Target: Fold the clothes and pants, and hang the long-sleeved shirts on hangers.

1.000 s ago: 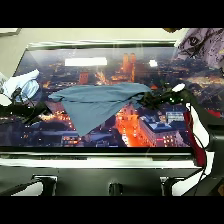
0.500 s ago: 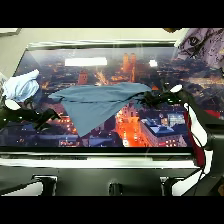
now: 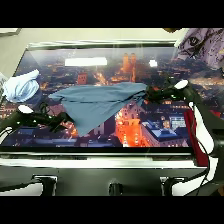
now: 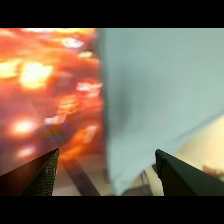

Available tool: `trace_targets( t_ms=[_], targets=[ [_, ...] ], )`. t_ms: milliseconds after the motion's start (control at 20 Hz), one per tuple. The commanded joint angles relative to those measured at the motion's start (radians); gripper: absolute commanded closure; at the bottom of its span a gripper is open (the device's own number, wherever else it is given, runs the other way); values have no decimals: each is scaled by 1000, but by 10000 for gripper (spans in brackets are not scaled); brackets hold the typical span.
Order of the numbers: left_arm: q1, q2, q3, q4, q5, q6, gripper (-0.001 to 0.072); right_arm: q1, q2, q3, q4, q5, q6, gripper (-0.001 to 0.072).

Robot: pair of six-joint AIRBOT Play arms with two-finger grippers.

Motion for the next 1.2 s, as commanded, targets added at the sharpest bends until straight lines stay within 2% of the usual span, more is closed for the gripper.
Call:
trace_targets(
  t_ms=[0, 250, 300, 350, 400, 600, 750, 1000, 1050, 1150],
  targets=[
    [-78, -42, -4, -65, 8, 31, -4, 0, 24, 1, -3, 24, 0, 683],
    [-160, -107, -3, -96, 54, 21, 15, 0, 60, 1, -10, 31, 0, 683],
    [-168, -109, 1, -127, 61, 35, 195, 0, 71, 1, -20, 31, 1, 683],
    [-172, -109, 6, -159, 60, 65, 473, 0, 83, 1, -28, 31, 1, 683],
    [-172, -108, 20, -194, 48, 95, 693, 0, 96, 1, -30, 31, 1, 684],
    [-151, -64, 203, -166, 7, 98, 696, 0, 180, 46, -69, 0, 0, 684],
    [-96, -15, 541, 0, -60, 14, 696, 0, 241, 233, -149, -6, 7, 685],
    [-18, 66, 1236, 322, -202, -107, 695, 0, 397, 635, -369, 49, 106, 684],
    [-10, 100, 1311, 364, -212, -127, 695, 0, 454, 674, -406, 61, 119, 684],
    [1, 235, 1307, 416, -203, -159, 695, 0, 593, 678, -455, 79, 146, 684]
  ],
)
